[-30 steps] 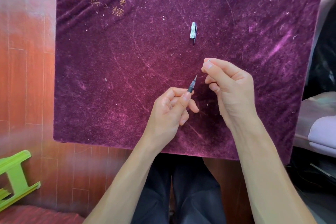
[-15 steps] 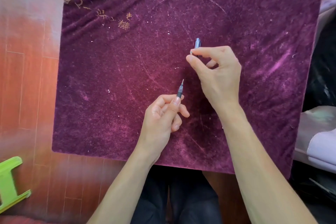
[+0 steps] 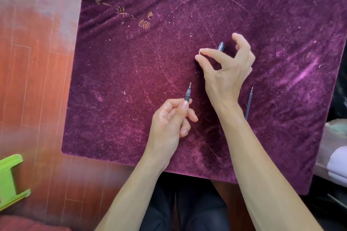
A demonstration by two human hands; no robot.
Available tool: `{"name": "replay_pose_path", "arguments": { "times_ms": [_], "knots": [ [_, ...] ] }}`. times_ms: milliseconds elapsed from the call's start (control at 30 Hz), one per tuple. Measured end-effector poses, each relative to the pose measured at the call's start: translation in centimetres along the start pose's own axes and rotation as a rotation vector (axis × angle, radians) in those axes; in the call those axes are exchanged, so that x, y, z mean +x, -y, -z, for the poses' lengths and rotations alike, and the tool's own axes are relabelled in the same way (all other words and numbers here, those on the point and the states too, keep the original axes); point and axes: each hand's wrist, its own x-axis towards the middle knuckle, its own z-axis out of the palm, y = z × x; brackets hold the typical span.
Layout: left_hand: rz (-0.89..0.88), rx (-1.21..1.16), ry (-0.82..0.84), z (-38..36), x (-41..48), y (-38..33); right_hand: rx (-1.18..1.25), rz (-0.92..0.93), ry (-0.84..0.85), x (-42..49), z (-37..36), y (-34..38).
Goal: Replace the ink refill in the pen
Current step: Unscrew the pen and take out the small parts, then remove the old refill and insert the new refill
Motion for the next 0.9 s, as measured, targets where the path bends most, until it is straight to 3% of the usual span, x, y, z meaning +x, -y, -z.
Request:
{"name": "replay_pose_path", "arguments": {
  "times_ms": [333, 900],
  "knots": [
    [0.003, 0.000, 0.015, -0.02, -0.04, 0.01, 0.012, -0.069, 0.041, 0.01, 0.17, -0.43],
    [0.000, 0.031, 0.026, 0.11, -0.01, -0.22, -0.050, -0.005, 0.040, 0.52, 0.33, -0.10]
  ]
}}
